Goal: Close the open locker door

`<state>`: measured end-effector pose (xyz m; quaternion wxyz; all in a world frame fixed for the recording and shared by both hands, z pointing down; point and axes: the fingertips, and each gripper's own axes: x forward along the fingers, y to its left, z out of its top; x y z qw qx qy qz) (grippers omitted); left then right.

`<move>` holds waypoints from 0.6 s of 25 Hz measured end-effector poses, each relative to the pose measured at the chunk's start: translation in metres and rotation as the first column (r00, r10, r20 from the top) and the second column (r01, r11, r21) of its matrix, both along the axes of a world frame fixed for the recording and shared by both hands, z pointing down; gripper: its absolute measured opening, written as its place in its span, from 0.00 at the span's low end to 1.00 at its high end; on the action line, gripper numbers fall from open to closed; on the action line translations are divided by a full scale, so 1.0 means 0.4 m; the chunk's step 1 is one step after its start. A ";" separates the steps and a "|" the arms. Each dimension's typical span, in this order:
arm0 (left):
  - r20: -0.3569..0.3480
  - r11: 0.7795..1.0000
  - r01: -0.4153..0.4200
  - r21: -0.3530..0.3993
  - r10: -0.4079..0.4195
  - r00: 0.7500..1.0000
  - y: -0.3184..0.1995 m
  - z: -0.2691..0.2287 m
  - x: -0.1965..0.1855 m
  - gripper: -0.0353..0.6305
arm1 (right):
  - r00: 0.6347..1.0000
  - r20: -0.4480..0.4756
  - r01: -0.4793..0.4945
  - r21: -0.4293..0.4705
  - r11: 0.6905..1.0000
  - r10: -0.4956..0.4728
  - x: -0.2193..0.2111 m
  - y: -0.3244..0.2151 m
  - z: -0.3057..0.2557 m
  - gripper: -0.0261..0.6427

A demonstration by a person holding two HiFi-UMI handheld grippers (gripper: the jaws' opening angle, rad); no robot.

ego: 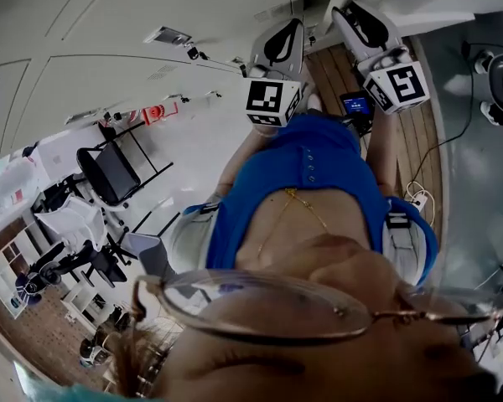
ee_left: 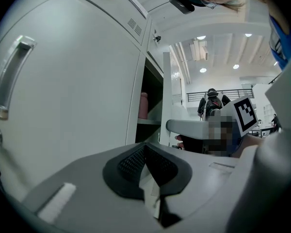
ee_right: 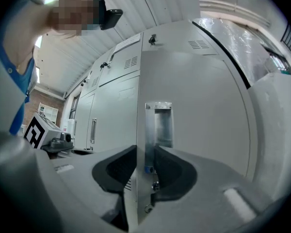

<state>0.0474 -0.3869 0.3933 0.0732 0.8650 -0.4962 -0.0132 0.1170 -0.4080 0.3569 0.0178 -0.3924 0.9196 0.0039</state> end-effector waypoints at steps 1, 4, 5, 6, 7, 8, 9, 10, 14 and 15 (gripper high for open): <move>0.000 1.000 0.007 0.001 -0.007 1.000 0.001 -0.002 -0.005 0.05 | 1.000 0.003 0.009 0.000 1.000 -0.009 -0.004 -0.003 -0.001 0.20; -0.001 1.000 0.025 0.004 -0.025 1.000 0.005 -0.005 -0.020 0.05 | 1.000 0.005 0.029 0.003 1.000 -0.029 -0.017 -0.012 -0.005 0.20; -0.003 1.000 0.031 0.004 -0.031 1.000 0.003 -0.005 -0.025 0.05 | 0.999 0.009 0.035 0.000 0.999 -0.035 -0.022 -0.018 -0.004 0.20; -0.005 0.999 0.037 0.004 -0.037 0.999 0.001 -0.003 -0.030 0.05 | 0.999 0.014 0.044 -0.002 0.999 -0.043 -0.026 -0.024 -0.002 0.20; -0.006 0.999 0.043 0.004 -0.043 0.999 -0.002 -0.001 -0.035 0.05 | 0.998 0.020 0.054 -0.003 0.999 -0.054 -0.030 -0.031 0.000 0.20; -0.007 0.999 0.049 0.004 -0.049 0.999 -0.006 0.001 -0.039 0.05 | 0.998 0.025 0.064 -0.003 0.998 -0.064 -0.034 -0.039 0.003 0.20; -0.007 0.999 0.054 0.004 -0.054 0.999 -0.009 0.001 -0.043 0.05 | 0.997 0.026 0.073 -0.004 0.997 -0.073 -0.038 -0.045 0.004 0.20; -0.007 0.998 0.058 0.006 -0.058 0.998 -0.012 0.001 -0.046 0.05 | 0.996 0.027 0.080 -0.004 0.997 -0.080 -0.043 -0.051 0.004 0.20; -0.006 0.998 0.066 0.010 -0.065 0.998 -0.025 -0.004 -0.050 0.05 | 0.995 0.027 0.098 -0.009 0.995 -0.097 -0.060 -0.069 -0.002 0.19; -0.007 0.998 0.066 0.011 -0.066 0.998 -0.028 -0.005 -0.050 0.05 | 0.995 0.025 0.101 -0.009 0.995 -0.101 -0.063 -0.073 -0.002 0.19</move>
